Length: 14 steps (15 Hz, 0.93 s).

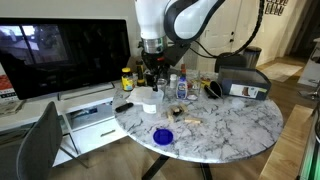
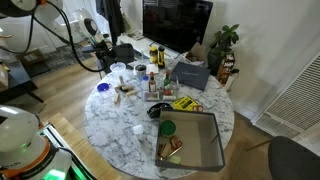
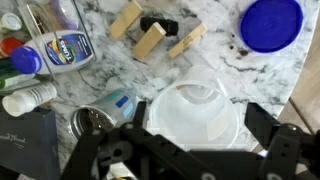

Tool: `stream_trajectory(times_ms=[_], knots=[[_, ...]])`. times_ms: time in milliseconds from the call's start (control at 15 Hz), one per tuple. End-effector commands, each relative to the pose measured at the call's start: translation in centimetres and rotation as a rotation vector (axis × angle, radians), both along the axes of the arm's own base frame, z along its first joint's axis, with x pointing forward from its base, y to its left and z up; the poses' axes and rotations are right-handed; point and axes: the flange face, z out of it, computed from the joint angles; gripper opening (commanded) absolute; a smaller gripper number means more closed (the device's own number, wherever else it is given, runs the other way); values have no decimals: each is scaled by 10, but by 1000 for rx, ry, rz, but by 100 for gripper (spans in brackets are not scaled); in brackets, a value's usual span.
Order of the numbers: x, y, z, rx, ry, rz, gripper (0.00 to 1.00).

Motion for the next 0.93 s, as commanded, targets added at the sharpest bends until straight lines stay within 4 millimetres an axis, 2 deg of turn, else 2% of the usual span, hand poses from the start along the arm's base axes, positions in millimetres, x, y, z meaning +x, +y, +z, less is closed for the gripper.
stream_trajectory(times_ms=[0,200,467,667,733,867], knots=[[-40,-32,11,5,14,-28,100],[-63,-53,-2,-12,61,19,100],[-87,-83,-39,-22,120,72,100],[-96,-110,-67,23,138,92,100],[-85,-93,-57,-3,131,73,100],[-85,-100,-62,1,136,66,100]])
